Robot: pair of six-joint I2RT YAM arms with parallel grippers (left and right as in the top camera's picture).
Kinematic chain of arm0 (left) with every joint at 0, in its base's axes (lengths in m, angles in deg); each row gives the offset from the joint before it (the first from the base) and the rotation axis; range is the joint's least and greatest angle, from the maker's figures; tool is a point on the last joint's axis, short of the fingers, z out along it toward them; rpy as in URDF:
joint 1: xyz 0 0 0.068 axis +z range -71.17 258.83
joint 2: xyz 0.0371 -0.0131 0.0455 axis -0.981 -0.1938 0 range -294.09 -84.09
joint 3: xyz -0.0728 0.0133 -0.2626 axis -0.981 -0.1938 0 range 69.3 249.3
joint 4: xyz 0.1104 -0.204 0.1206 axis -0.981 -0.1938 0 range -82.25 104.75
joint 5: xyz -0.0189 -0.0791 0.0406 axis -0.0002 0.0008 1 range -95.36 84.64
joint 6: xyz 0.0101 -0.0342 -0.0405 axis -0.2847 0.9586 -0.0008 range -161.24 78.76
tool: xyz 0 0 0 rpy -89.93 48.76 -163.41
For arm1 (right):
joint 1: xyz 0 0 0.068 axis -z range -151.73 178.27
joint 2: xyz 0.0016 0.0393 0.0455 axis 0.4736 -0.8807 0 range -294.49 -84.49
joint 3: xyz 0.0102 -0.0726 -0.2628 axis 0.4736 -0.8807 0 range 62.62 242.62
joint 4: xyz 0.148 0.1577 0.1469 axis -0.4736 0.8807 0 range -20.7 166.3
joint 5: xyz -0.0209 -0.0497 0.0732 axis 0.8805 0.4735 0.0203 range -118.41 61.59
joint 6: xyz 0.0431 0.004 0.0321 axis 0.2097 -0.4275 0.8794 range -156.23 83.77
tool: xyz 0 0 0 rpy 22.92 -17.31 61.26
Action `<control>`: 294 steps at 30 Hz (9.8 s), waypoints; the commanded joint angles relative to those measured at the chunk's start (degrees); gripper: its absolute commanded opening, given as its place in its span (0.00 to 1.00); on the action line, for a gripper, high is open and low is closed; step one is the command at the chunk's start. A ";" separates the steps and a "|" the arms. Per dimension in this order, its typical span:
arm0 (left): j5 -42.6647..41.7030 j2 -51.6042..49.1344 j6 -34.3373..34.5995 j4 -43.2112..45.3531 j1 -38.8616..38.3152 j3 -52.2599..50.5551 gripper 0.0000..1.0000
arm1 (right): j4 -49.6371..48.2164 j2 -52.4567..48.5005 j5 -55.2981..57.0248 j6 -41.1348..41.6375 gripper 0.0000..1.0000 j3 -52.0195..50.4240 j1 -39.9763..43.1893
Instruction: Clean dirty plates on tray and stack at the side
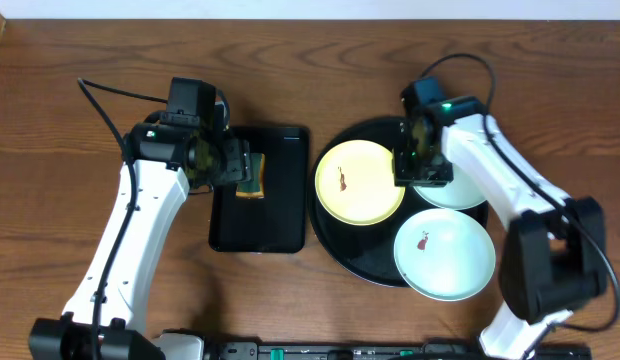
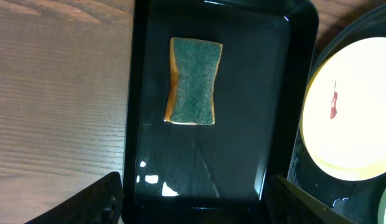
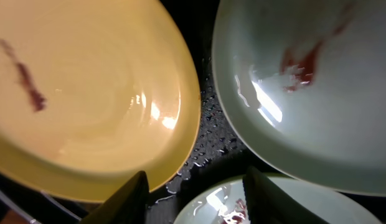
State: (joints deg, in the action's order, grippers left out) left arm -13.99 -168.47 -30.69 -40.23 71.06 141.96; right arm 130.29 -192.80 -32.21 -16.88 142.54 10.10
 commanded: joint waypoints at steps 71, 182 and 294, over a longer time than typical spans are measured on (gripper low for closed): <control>0.76 -1.36 0.26 -0.13 -0.09 -0.35 0.75 | -4.76 -4.31 5.88 7.87 0.14 -3.91 -4.52; 13.79 -21.05 3.10 40.94 -6.29 -14.32 0.41 | -8.11 -4.31 6.99 8.00 0.08 -5.25 -5.55; 7.10 -0.61 1.53 26.53 -6.03 -16.68 0.07 | -8.11 -4.31 6.99 4.79 0.25 -5.25 -5.51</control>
State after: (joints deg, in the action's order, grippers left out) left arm -4.35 -168.85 -28.07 -13.41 64.85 122.73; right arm 122.27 -197.26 -25.82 -11.89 137.78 4.94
